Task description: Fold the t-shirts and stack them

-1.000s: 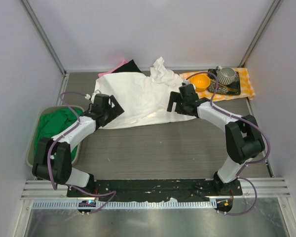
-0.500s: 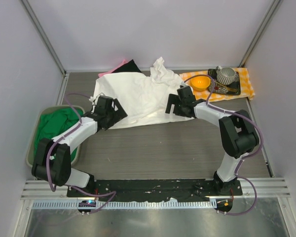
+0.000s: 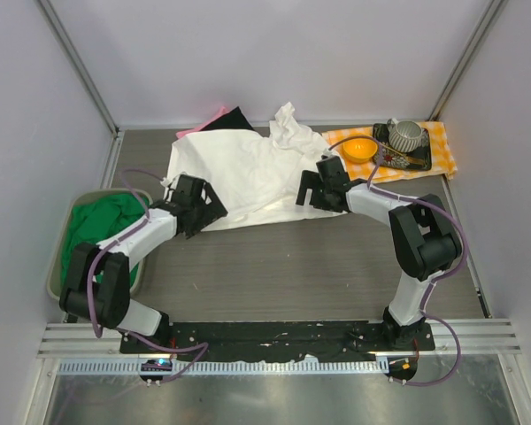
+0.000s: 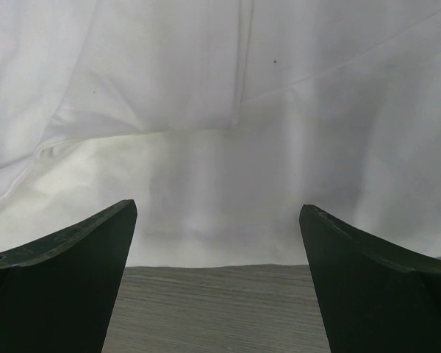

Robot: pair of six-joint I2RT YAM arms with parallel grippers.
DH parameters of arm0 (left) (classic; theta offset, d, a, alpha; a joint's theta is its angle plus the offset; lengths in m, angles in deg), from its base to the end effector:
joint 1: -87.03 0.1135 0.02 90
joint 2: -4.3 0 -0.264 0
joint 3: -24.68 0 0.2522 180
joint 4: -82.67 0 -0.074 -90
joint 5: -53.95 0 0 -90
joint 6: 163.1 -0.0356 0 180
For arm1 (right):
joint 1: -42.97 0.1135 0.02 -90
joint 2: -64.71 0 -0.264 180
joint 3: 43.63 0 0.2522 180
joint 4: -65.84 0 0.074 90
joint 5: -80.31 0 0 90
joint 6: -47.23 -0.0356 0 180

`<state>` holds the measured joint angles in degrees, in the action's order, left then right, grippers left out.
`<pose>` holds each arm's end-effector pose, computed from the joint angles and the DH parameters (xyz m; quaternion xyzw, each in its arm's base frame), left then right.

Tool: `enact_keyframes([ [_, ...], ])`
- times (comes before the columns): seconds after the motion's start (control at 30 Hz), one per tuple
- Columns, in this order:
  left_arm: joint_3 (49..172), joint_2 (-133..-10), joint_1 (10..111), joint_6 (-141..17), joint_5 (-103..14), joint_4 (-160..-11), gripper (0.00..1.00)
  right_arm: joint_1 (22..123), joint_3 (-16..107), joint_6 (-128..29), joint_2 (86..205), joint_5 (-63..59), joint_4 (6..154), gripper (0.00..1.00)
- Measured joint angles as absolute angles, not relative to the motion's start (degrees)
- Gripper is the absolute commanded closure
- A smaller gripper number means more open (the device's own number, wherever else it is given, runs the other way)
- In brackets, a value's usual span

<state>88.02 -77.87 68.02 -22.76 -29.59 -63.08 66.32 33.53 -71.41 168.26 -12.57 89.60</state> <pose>0.2740 -0.0902 0.2062 -0.2729 0.9070 -0.1359 0.2904 0.3477 0.1482 0.1739 0.0519 0.9384 0.1281 0.3166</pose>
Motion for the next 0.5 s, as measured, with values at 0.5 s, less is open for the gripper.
enact_keyframes([
  [0.5,88.02,-83.73,68.02,-22.89,-29.11,-64.47,0.00,66.32,32.85,-71.35,168.26,-12.59,89.21,0.00],
])
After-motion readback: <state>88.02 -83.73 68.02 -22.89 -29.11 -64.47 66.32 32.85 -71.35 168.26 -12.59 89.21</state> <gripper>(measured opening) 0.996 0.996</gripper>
